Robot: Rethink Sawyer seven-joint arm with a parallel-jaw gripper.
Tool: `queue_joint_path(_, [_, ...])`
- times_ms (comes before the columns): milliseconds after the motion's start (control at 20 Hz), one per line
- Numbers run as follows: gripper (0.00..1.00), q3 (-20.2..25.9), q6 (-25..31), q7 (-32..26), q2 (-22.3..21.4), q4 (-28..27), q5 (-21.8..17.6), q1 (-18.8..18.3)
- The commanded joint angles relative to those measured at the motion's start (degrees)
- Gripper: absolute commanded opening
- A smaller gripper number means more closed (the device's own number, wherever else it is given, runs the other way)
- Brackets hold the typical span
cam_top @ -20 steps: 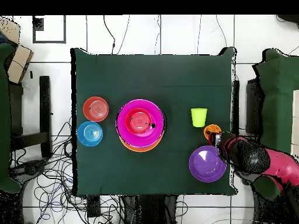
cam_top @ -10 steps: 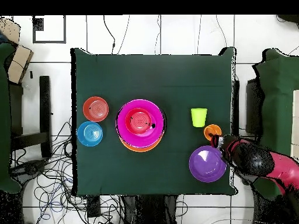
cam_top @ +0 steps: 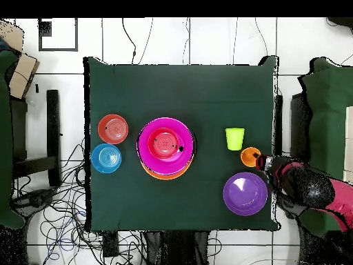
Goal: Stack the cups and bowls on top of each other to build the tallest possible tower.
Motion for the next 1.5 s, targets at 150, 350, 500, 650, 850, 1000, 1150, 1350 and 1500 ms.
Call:
queue_joint_path(150, [1.0, -0.81, 6.92, -0.84, -0.31, -8.14, 2.03, 6.55])
queue_joint_path(350, [1.0, -2.31, 6.93, -0.41, 2.81, -11.93, 1.57, 9.06])
queue_joint_path(500, [1.0, -3.99, 2.68, 2.33, 5.41, -12.35, 0.26, 10.94])
queue_joint_path(650, [1.0, -4.57, -0.95, 3.15, 7.24, -11.88, -0.59, 11.41])
queue_joint_path(850, [1.0, -4.97, -2.25, 3.53, 7.53, -10.57, -0.6, 11.61])
queue_joint_path(1000, [1.0, -5.4, -2.9, 4.48, 5.88, -8.14, -0.32, 11.5])
queue_joint_path(1150, [1.0, -5.43, -2.18, 4.36, 3.81, -6.52, 0.18, 11.34])
queue_joint_path(1350, [1.0, -5.15, -2.58, 3.06, 5.03, -6.68, -0.22, 10.7])
queue_joint_path(1500, [1.0, -4.75, -1.72, 1.91, 4.86, -6.66, -0.07, 10.16])
